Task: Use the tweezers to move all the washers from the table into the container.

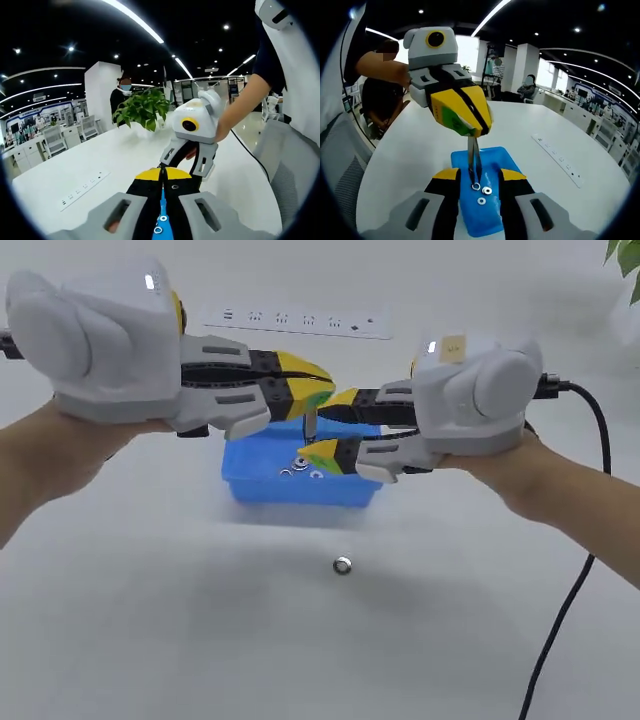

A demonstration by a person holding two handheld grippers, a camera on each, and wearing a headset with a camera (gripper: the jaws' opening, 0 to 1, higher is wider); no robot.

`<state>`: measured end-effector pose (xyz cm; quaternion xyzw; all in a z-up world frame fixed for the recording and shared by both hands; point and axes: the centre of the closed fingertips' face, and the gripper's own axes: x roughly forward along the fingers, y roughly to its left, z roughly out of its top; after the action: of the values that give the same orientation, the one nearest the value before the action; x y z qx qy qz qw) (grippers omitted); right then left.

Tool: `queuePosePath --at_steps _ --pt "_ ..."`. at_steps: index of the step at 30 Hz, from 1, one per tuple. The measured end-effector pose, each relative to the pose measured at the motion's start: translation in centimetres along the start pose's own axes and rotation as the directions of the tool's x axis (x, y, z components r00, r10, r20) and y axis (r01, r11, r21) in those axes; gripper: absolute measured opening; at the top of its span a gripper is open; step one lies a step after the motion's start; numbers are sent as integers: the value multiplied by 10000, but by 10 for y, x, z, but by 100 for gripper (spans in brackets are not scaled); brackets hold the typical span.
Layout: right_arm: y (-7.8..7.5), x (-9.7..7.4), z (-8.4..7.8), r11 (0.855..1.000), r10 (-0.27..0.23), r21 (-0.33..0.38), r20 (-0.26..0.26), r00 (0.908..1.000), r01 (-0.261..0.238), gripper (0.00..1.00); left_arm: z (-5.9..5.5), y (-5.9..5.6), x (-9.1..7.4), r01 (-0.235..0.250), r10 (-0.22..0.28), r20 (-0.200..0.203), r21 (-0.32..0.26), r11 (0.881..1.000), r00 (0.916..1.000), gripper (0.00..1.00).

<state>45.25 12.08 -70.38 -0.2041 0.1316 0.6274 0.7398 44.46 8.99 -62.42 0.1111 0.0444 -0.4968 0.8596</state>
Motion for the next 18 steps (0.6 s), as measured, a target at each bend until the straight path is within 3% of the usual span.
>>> queuePosePath --at_steps 3,8,15,18 --pt "3 -6 0 9999 -99 132 -1 10000 99 34 3 2 -6 -150 151 89 -56 9999 9998 4" --pt "6 -19 1 9970 -760 180 103 9971 758 50 8 4 -14 -267 267 245 2 9996 9993 4" --pt "21 -36 -6 9939 -1095 76 -118 9939 1096 53 17 0 -22 -421 418 457 60 9991 9981 4" --pt "28 -46 -7 9909 -1259 478 7 9920 1257 57 20 -4 -25 -465 460 543 74 9989 9975 4"
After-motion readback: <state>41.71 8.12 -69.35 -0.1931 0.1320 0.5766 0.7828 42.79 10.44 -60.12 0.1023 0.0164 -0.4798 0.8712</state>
